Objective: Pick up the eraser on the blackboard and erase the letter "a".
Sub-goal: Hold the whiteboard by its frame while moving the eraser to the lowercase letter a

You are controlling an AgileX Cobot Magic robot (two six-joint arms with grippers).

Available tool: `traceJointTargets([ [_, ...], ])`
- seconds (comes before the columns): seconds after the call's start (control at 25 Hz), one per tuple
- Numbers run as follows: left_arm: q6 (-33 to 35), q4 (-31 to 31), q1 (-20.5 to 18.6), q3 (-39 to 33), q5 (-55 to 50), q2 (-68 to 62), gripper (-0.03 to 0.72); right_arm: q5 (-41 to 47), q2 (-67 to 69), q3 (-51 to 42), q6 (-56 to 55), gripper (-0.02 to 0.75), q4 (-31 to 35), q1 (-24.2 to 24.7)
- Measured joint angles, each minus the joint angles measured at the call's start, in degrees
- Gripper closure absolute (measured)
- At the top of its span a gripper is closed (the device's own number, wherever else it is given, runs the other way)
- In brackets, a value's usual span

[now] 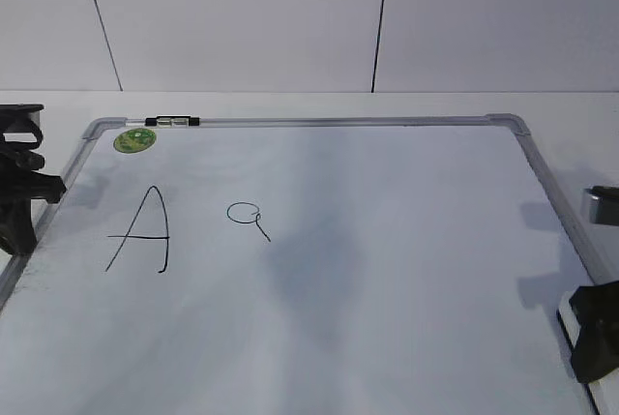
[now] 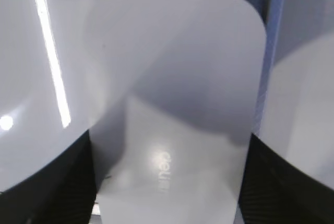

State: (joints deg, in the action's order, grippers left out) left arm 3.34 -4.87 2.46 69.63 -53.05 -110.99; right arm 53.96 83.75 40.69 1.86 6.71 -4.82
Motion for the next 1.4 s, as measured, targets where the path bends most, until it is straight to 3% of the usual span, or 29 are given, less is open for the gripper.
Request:
traceJointTargets([
  [0.32, -0.2, -0.7, 0.0, 0.1, 1.3, 0.0, 0.670, 6.2, 0.1, 9.0, -1.3, 0.200, -3.1, 0.0],
  [0.68, -0.2, -0.7, 0.0, 0.1, 1.4, 0.0, 0.670, 9.0, 0.1, 11.4, -1.4, 0.200, -3.3, -0.9],
  [0.96, -0.2, -0.7, 0.0, 0.1, 1.4, 0.0, 0.670, 12.0, 5.2, 22.7, -3.5, 0.200, -7.5, -11.3],
  [1.16, -0.2, -0.7, 0.0, 0.1, 1.4, 0.0, 0.670, 15.0, 14.8, 36.4, -4.2, 0.200, -8.3, -18.2],
  [1.4, -0.2, -1.2, 0.0, 0.1, 1.3, 0.0, 0.670, 15.9, 29.2, 54.8, -4.3, 0.200, -8.4, -23.0],
])
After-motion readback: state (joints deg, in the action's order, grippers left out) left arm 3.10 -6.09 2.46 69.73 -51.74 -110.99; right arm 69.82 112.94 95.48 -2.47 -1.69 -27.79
